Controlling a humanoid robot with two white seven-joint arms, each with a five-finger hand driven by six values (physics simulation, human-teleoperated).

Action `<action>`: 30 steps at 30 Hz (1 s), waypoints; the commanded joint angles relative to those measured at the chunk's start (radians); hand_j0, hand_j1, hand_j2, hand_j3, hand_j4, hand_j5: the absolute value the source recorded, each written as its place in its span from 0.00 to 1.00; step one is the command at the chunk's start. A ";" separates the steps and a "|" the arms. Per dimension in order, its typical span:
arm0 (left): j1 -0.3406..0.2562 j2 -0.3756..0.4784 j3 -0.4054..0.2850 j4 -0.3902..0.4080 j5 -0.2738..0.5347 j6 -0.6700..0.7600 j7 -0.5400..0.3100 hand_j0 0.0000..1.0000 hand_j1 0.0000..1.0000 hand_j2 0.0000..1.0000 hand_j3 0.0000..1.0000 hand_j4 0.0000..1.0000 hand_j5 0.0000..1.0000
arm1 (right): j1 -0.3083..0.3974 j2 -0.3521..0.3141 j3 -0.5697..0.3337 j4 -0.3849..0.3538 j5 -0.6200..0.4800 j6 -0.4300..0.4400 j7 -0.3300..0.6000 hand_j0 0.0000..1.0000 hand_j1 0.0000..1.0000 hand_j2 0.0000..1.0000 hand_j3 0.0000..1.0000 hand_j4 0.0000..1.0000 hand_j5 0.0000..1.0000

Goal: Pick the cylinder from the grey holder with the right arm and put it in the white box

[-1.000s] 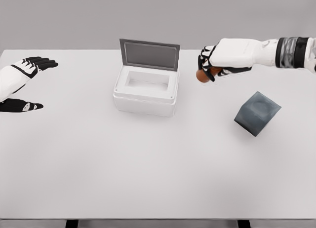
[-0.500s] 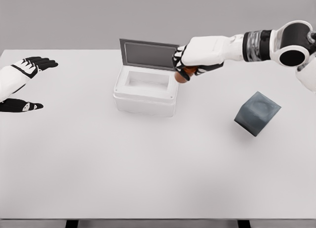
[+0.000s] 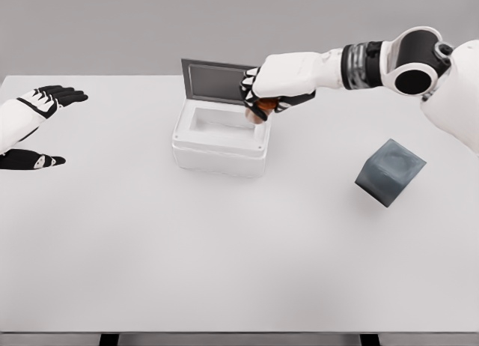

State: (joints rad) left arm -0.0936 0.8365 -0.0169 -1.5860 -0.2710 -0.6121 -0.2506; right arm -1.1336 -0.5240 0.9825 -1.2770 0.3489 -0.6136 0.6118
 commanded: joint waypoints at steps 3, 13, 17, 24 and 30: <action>0.000 0.001 0.000 0.000 0.007 0.001 0.001 1.00 1.00 1.00 1.00 1.00 1.00 | -0.002 0.013 -0.001 0.018 0.009 0.003 -0.001 0.26 0.26 0.26 0.26 0.26 0.26; 0.000 0.001 0.000 0.000 0.007 0.001 0.001 1.00 1.00 1.00 1.00 1.00 1.00 | -0.006 0.022 0.010 0.022 0.016 0.003 -0.001 0.29 0.29 0.29 0.29 0.29 0.29; 0.000 0.001 0.000 0.000 0.007 0.001 0.001 1.00 1.00 1.00 1.00 1.00 1.00 | -0.006 0.015 0.019 0.002 0.016 0.003 -0.001 0.30 0.30 0.30 0.30 0.30 0.30; 0.000 0.001 0.000 0.000 0.007 0.001 0.001 1.00 1.00 1.00 1.00 1.00 1.00 | -0.006 0.007 0.018 -0.025 0.016 0.003 -0.001 0.30 0.30 0.30 0.30 0.30 0.30; 0.000 0.001 0.000 0.000 0.007 0.001 0.001 1.00 1.00 1.00 1.00 1.00 1.00 | -0.006 0.007 0.019 -0.024 0.016 0.003 -0.001 0.32 0.32 0.32 0.32 0.32 0.32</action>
State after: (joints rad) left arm -0.0936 0.8363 -0.0169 -1.5860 -0.2710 -0.6121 -0.2506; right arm -1.1397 -0.5154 1.0021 -1.3007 0.3695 -0.6136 0.6117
